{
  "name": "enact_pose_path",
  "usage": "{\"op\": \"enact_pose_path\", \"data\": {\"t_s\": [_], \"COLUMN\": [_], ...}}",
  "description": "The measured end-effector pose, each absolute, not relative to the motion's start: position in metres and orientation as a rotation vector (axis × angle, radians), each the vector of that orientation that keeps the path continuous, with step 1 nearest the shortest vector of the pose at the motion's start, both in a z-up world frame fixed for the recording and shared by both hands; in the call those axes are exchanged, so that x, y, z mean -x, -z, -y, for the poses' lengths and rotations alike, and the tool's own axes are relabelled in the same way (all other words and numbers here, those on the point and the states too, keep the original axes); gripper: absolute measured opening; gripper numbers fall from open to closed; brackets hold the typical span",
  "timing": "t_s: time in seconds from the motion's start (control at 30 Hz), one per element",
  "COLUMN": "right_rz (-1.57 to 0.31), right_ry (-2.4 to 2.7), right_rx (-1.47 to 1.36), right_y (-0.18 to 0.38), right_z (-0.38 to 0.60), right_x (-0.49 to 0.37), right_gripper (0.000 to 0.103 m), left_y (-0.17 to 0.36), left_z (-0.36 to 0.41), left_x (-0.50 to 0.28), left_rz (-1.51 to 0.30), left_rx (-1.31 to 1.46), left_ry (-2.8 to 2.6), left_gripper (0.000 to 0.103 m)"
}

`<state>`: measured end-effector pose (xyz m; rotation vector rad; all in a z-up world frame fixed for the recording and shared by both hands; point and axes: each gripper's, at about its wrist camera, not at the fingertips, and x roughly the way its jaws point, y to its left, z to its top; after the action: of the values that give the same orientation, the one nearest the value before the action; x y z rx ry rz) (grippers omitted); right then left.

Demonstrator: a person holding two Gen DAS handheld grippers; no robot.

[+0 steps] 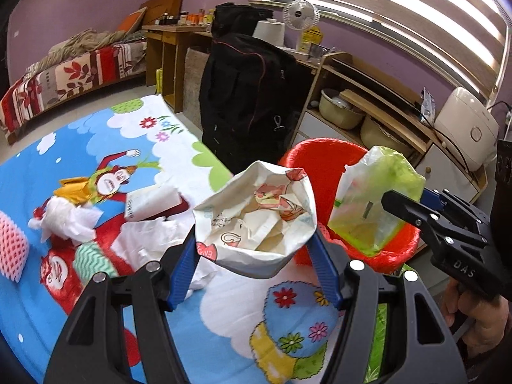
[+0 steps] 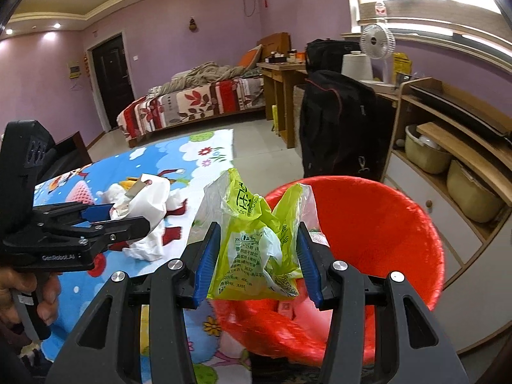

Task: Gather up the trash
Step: 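Carry the paper bag and plastic bag over the red wastebasket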

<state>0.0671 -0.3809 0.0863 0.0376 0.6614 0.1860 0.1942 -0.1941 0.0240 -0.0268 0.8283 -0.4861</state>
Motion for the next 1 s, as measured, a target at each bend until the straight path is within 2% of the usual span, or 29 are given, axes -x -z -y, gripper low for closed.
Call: {"op": "enact_pose_path", "data": {"t_s": [1.0], "right_rz": [-0.633], "right_ry": [0.017], "right_rx": [-0.103], "right_y": [-0.091], "right_z": [0.468], "right_x": [-0.070], "right_gripper": [0.048], "left_y": [-0.040], "left_z": [0.299], "left_x": [-0.210], "left_rz": [-0.785], "left_rx": [-0.077], "left_ry": [0.606], "left_gripper": [0.065]}}
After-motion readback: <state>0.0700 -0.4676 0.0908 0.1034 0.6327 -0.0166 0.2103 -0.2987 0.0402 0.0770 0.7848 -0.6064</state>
